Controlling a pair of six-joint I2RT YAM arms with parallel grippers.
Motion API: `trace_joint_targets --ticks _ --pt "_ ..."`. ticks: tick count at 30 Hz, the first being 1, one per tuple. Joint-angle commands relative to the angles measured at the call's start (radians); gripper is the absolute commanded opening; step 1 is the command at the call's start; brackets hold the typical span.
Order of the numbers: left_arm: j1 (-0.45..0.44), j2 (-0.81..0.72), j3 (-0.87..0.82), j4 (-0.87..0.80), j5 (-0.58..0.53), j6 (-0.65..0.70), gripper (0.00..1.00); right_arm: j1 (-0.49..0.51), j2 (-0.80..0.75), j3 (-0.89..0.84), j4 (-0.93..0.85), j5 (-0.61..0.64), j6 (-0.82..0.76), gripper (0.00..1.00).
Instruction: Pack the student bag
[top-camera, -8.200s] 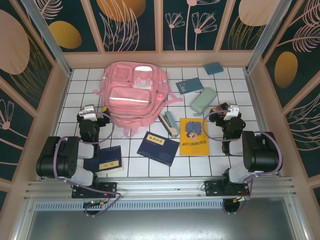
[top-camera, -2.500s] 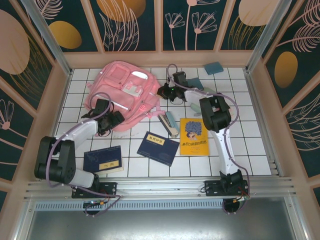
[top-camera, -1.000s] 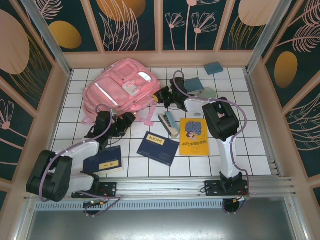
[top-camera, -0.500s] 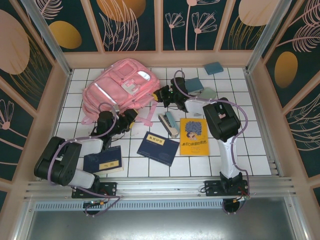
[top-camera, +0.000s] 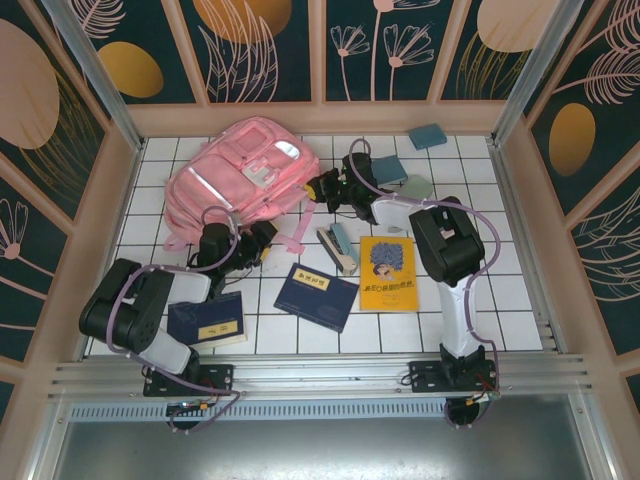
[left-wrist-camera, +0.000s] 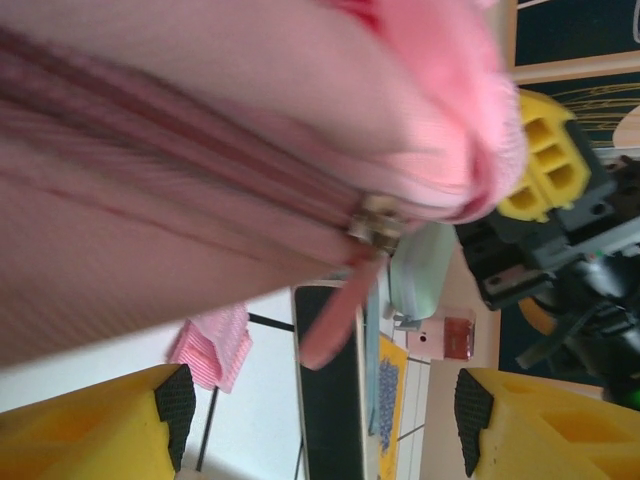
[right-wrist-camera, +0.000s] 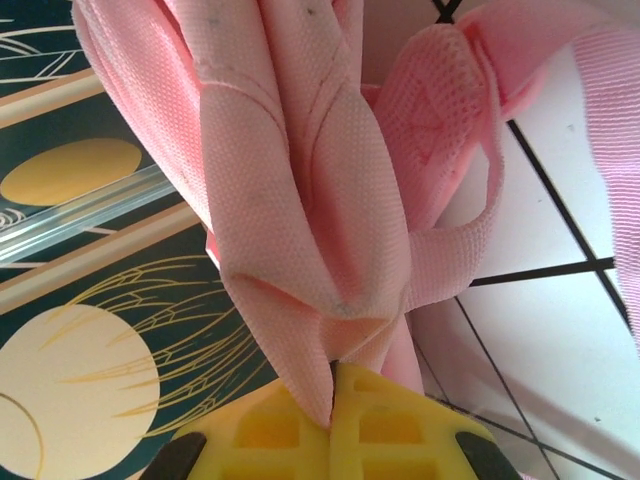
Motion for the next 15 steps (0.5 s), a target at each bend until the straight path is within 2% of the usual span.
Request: trace_joint_targets --ticks 1,15 --pt "0.0 0.04 0.037 0.128 0.029 -0.007 0.71 0.017 -0.076 -0.003 0.088 -0.087 0.017 0.0" --pt "0.0 0.07 0.037 0.209 0.034 -0.012 0.64 0.022 -0.068 -0.006 0.129 -0.093 0.038 0.0"
